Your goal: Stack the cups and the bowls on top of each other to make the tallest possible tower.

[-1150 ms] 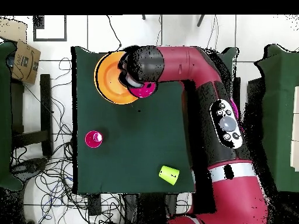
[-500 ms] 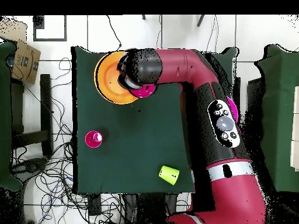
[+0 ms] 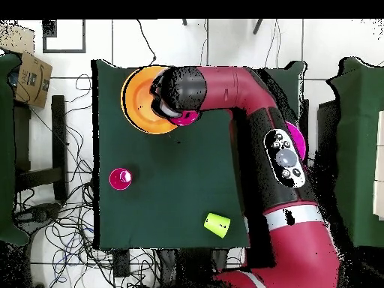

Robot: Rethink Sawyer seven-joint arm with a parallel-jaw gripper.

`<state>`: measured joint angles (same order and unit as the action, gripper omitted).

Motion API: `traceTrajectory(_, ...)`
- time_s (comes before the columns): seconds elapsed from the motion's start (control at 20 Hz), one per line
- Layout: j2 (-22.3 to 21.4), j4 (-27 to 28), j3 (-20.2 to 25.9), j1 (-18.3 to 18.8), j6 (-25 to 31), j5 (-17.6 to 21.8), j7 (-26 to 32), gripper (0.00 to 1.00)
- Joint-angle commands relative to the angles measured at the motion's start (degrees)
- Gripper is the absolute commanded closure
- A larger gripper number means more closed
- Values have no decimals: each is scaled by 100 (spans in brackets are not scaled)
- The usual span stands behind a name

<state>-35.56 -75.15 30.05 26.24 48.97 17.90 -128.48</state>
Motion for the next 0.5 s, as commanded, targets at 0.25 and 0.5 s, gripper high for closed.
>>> traceTrajectory(0.25, 459, -441, 57, -274, -462, 452, 685, 0)
traceTrajectory(0.5, 582, -492, -26, -350, -713, 502, 560, 0)
